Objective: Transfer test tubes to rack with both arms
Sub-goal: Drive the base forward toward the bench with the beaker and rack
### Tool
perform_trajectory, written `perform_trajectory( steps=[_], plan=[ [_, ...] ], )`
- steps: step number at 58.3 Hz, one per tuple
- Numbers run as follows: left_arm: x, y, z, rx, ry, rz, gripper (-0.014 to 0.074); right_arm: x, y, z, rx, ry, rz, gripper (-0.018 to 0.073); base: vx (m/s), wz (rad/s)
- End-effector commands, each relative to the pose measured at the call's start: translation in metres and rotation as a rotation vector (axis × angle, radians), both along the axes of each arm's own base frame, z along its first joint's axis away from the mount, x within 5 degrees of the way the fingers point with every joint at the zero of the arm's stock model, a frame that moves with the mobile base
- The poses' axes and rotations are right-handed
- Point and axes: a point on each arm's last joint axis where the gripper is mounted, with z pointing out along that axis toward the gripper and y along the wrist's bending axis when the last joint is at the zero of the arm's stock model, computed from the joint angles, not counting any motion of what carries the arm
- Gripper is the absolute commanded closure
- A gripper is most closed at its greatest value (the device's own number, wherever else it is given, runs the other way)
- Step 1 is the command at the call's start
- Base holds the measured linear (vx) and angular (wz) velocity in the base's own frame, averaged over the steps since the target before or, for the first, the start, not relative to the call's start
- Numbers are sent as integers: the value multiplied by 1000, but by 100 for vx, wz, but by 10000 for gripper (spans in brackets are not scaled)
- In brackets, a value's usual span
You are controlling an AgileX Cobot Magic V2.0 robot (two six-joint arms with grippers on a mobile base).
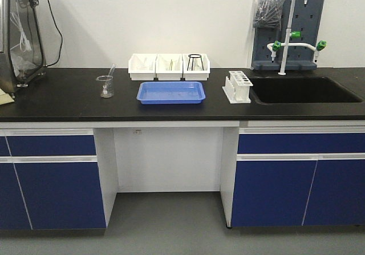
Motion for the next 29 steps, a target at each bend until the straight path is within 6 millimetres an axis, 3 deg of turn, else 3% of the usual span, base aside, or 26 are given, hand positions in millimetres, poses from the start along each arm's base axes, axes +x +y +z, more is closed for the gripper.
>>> perform_trajectory(
  steps=[1, 29],
  plan=[
    [-2, 0, 17, -12, -120, 3, 601, -1, 1, 4, -16, -84, 2, 568, 1, -1],
    [-2, 0, 17, -12, -120, 3, 601, -1, 1, 4, -16, -84, 2, 568, 4, 0]
  ],
)
